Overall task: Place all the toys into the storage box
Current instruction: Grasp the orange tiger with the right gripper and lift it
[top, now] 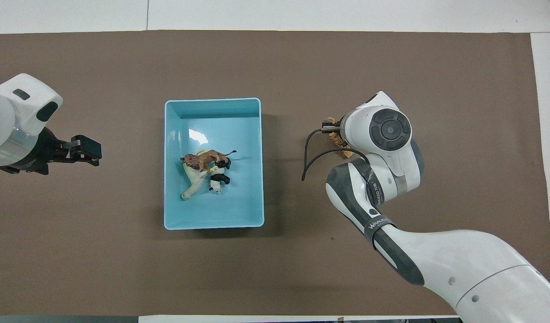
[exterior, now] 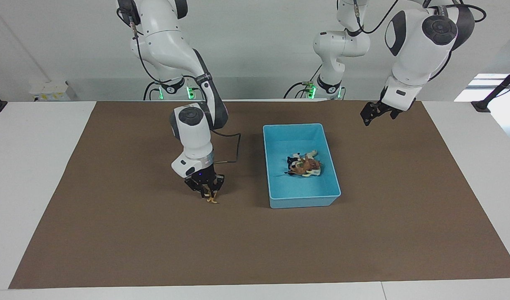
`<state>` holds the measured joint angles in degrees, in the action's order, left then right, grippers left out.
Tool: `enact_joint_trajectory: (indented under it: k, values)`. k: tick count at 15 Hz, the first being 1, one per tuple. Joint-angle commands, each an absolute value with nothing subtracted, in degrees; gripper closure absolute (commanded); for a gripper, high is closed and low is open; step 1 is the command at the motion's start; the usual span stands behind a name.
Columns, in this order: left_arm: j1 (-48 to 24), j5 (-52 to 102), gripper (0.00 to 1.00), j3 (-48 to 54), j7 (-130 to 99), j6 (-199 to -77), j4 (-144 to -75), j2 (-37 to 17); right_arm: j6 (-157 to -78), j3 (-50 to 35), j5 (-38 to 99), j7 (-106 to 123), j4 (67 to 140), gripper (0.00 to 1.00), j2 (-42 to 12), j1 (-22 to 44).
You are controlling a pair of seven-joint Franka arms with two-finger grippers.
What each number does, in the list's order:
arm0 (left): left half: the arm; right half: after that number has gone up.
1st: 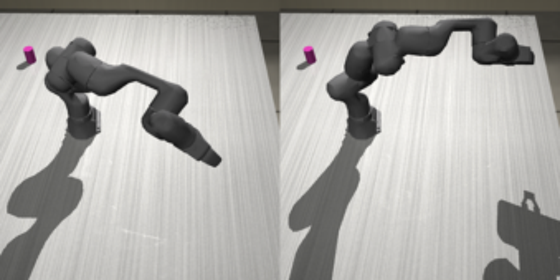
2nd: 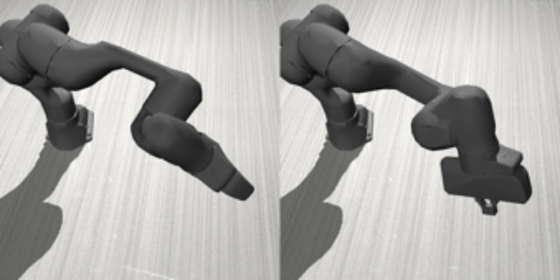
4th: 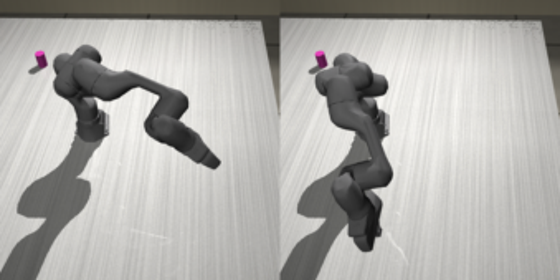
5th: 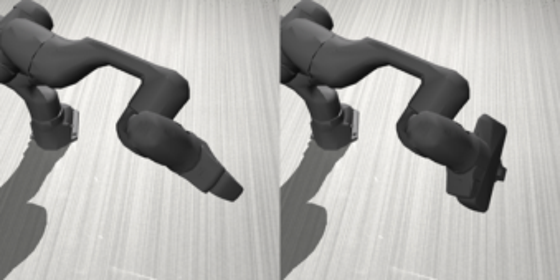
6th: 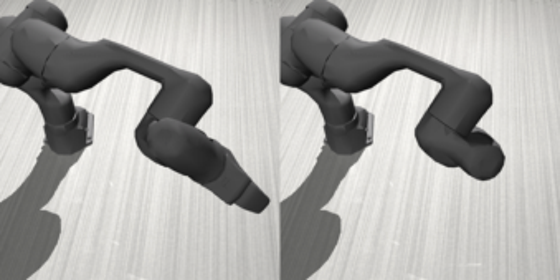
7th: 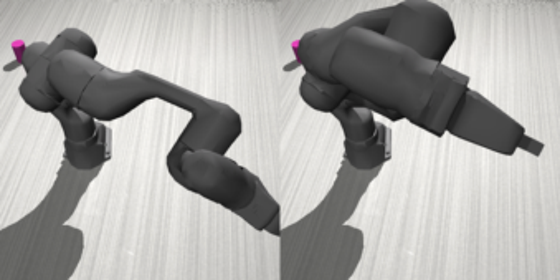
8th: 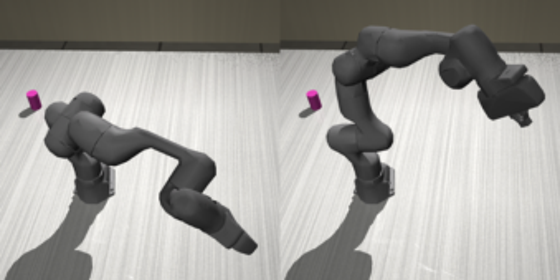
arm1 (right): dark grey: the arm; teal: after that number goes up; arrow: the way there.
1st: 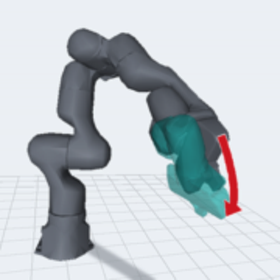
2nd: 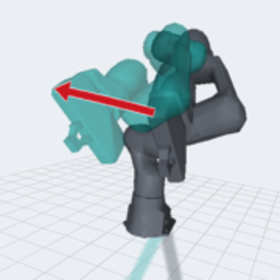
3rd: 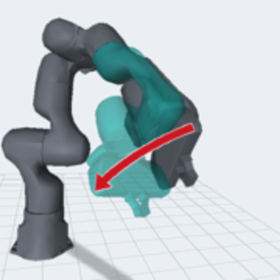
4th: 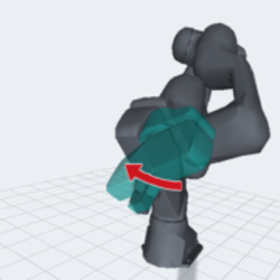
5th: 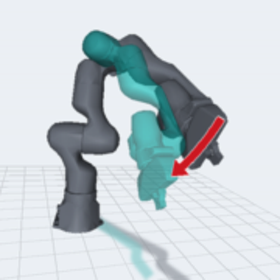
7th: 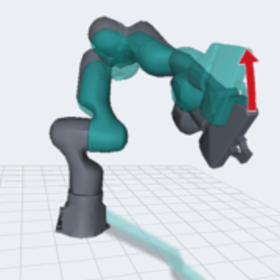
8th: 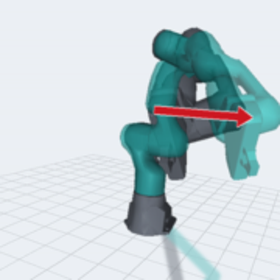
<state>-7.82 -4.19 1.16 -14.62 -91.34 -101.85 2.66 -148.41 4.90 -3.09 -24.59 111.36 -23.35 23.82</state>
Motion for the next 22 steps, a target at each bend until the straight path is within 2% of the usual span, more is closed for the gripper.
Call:
enact_joint_trajectory:
  k: [1,6,10,12,15,16,18,20,22]
  values:
    - [-5.5,-3.4,0.00,1.6,-9.9,-87.9,-100.8,2.3,-148.4,4.2,-4.1,-23.3,113.1,1.00,-22.5,22.8]
    - [0.0,-3.0,0.00,5.4,-3.7,-88.7,-103.3,3.6,-141.8,4.1,-4.1,-23.3,109.2,1.00,-22.7,22.8]
    - [1.1,-3.0,0.00,5.4,-0.8,-89.2,-103.4,3.3,-131.2,4.0,-3.2,-23.3,102.2,1.00,-22.6,22.9]
    - [1.1,-1.6,0.00,5.4,-0.8,-90.0,-102.0,1.2,-123.5,3.6,-1.5,-23.7,95.7,1.00,-22.6,23.1]
    - [0.4,-1.1,0.00,5.4,-0.8,-88.6,-102.0,1.3,-109.7,3.6,8.1,-26.8,81.3,1.00,-24.0,23.6]
    - [0.4,-1.1,0.00,5.3,-1.2,-88.4,-102.0,1.6,-107.8,3.3,9.7,-30.5,76.5,1.00,-25.0,23.8]
    - [0.4,-1.1,0.00,5.3,-1.3,-89.1,-102.0,1.7,-109.8,2.3,10.5,-38.7,70.1,1.00,-28.4,27.7]
    - [0.4,-1.1,0.00,4.8,-1.2,-88.9,-101.8,1.8,-121.5,2.2,14.4,-43.8,70.8,1.00,-29.0,31.6]
    - [0.4,-1.1,0.00,4.7,-1.1,-88.9,-101.8,1.8,-128.2,2.2,16.7,-45.7,72.8,1.00,-30.9,35.7]
